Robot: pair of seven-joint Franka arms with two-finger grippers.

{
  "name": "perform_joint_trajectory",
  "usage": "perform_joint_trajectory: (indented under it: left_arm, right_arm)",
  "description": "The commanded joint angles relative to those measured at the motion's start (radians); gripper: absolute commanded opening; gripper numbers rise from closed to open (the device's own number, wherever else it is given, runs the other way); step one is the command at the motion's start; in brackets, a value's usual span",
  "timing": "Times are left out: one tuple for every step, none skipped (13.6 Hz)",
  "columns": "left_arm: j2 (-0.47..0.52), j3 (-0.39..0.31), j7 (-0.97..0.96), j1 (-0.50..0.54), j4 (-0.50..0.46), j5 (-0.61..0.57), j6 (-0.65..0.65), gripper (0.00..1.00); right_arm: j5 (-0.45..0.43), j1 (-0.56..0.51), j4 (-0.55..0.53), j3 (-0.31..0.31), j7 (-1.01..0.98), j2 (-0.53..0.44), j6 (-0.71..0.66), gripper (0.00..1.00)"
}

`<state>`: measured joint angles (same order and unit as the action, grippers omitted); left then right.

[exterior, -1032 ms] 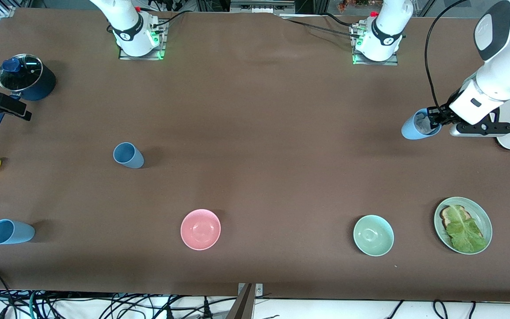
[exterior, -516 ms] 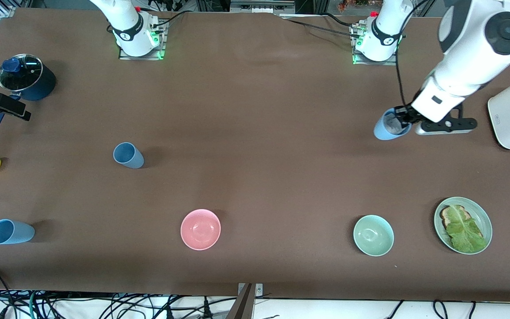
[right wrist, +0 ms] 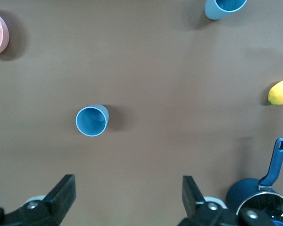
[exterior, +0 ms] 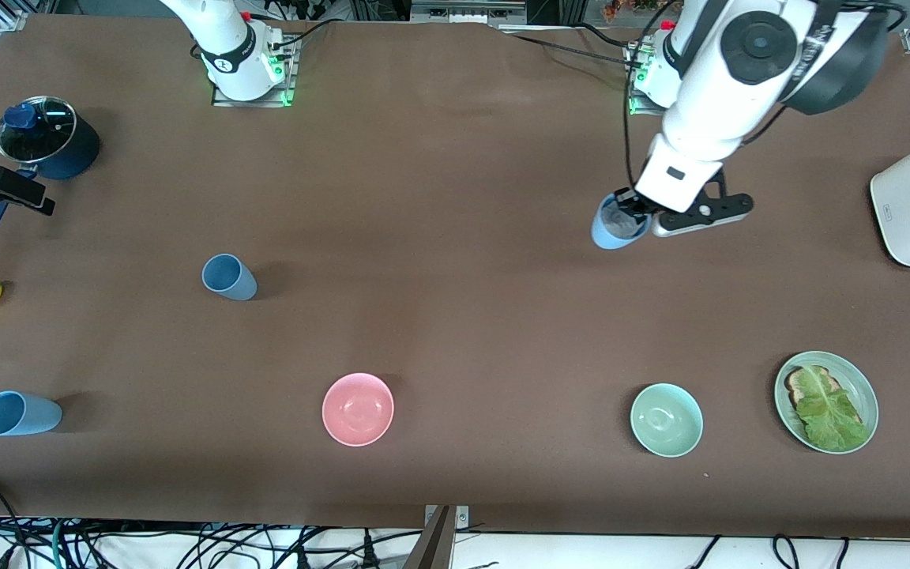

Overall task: Stack blue cups with both arms
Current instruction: 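Lift the tissue cup with the left gripper toward the table middle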

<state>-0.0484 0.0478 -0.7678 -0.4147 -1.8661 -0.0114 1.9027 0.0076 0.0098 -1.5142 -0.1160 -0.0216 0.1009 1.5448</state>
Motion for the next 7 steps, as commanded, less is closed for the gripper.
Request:
perform_joint_trajectory:
  left_arm:
    - [-0.082, -0.014, -0.155, -0.09, 0.123, 0.019, -0.047, 0.0]
    - [-0.105, -0.016, -0.215, -0.12, 0.149, 0.019, -0.047, 0.0]
    - [-0.128, -0.019, -0.27, -0.153, 0.174, 0.019, -0.047, 0.0]
    - [-0.155, -0.02, -0.33, -0.18, 0.206, 0.019, -0.047, 0.0]
    - [-0.186, -0.02, -0.393, -0.206, 0.241, 0.019, -0.047, 0.0]
    - [-0.22, -0.02, -0.447, -0.229, 0.28, 0.019, -0.047, 0.0]
    - [-0.255, -0.022, -0.496, -0.251, 0.318, 0.021, -0.047, 0.0]
  right_arm:
    - [0.017, -0.011, 0.023, 0.002, -0.021, 0.013, -0.015, 1.0]
    - [0.017, -0.011, 0.023, 0.002, -0.021, 0.013, -0.015, 1.0]
    - [0.017, -0.011, 0.023, 0.002, -0.021, 0.013, -0.015, 1.0]
    - [0.017, -0.011, 0.023, 0.004, -0.021, 0.013, -0.015, 1.0]
    - [0.017, -0.011, 0.023, 0.004, -0.021, 0.013, -0.015, 1.0]
    - [0.017, -0.011, 0.023, 0.004, -0.021, 0.013, -0.015, 1.0]
    - [0.017, -0.011, 0.023, 0.004, -0.021, 0.013, -0.015, 1.0]
